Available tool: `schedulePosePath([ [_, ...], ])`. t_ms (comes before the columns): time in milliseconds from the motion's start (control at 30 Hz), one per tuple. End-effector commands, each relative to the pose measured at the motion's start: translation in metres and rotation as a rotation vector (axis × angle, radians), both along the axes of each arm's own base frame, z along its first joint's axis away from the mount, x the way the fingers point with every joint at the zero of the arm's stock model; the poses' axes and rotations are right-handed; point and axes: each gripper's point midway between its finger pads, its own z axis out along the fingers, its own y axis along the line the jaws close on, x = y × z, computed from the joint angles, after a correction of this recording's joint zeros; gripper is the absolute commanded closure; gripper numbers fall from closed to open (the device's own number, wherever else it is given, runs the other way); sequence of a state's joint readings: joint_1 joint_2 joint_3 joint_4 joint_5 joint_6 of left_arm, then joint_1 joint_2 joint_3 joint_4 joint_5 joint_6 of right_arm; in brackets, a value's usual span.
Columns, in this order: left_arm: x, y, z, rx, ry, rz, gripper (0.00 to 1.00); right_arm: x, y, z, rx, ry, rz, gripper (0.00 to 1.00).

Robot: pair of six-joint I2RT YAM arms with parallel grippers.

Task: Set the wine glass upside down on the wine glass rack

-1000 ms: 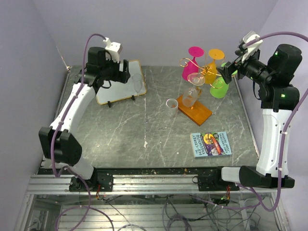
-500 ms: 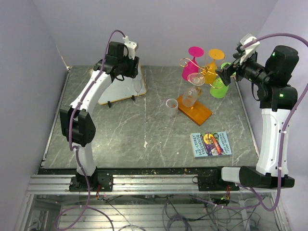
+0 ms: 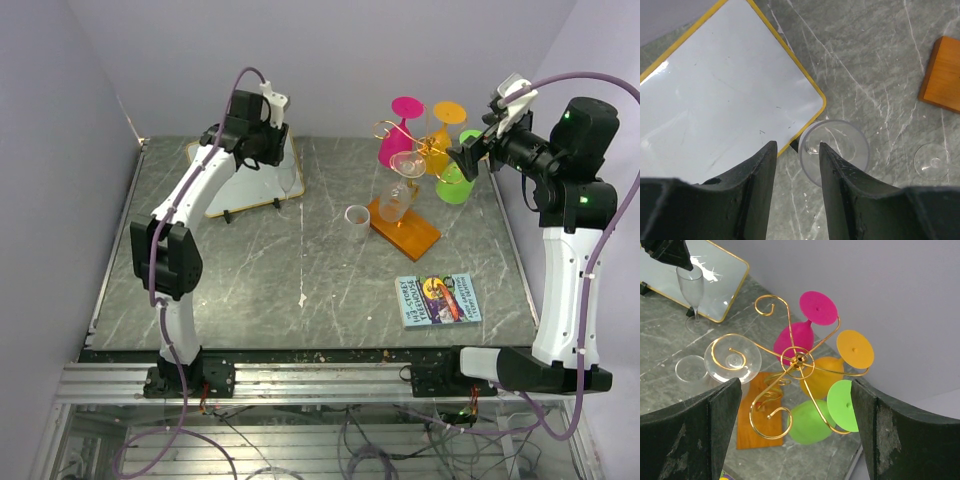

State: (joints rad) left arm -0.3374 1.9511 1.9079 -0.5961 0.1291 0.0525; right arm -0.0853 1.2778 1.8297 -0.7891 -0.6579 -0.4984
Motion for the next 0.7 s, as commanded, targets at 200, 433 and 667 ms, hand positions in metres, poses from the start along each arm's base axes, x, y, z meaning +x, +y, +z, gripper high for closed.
schedulePosePath([
  [200, -0.001, -0.003, -0.009, 0.050, 0.020, -0.016, 0.62, -0.005, -0.002, -0.001, -0.006, -0.008, -0.005, 0.10],
  [433, -0.002, -0.002, -0.007, 0.059, 0.024, -0.018, 0.77, -0.006, -0.003, -0.002, -0.005, -0.004, -0.005, 0.10],
  [667, -0.012, 0.000, 0.015, 0.047, 0.006, -0.024, 0.93, -0.005, -0.004, -0.004, -0.007, -0.002, -0.008, 0.10],
])
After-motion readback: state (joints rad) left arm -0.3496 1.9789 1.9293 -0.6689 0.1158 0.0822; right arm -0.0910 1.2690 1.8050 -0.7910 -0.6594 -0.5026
